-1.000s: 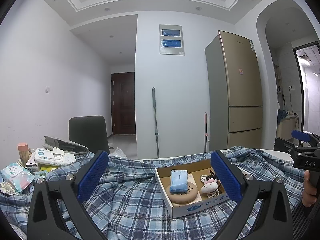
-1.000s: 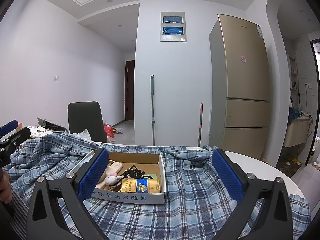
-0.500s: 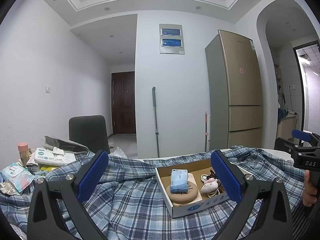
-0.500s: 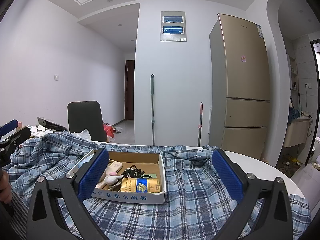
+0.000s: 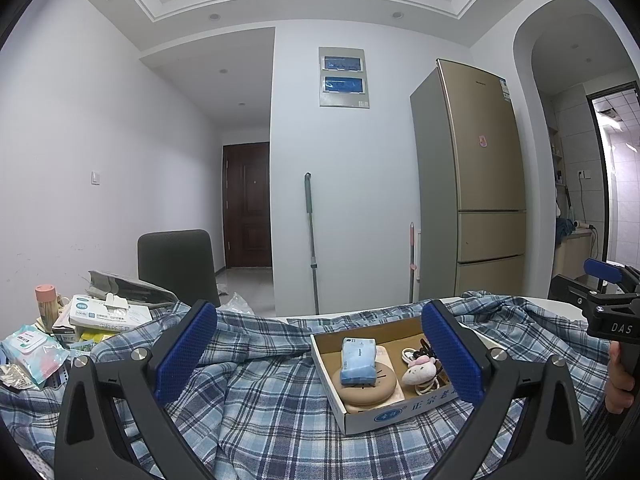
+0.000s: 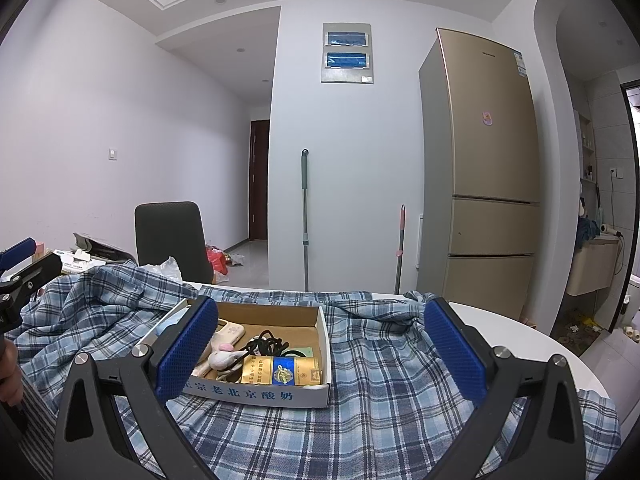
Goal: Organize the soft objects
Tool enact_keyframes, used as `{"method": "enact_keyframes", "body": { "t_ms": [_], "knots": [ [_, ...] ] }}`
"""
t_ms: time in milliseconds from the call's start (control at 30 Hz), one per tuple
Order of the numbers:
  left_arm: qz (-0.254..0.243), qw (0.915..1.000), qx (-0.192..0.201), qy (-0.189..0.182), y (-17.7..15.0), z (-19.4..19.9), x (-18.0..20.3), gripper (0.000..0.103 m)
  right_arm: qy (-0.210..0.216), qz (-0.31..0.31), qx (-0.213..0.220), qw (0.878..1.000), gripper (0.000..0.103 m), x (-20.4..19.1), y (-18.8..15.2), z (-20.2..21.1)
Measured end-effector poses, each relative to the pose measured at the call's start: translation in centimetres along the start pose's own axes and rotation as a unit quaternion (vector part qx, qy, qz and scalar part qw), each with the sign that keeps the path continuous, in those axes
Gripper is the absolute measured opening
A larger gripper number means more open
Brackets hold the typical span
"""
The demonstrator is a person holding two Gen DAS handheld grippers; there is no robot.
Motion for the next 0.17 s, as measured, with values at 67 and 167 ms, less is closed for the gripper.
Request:
{"method": "enact_keyframes", "body": {
  "t_ms": [67,167],
  "knots": [
    [0.0,1.0,0.0,0.0,0.01,0.01,-0.01,0.103,0.0,0.0,-0.001,1.0,0.103,0.0,-0.01,0.01],
    [0.0,1.0,-0.001,0.0,0.01,0.0,-0.01,0.103,0.0,0.001,0.0,1.0,0.103,0.02,0.01,-0.05]
  ]
}}
Point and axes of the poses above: each gripper's, at about its wrist camera, not at the fingertips, and z roughly against the way its jaws point, x to its right, y to its top, the point moved 4 cm from there along -z, roughly the way its jaws point, and after that the axes turned 10 degrees about -y, right-handed, at the moved point
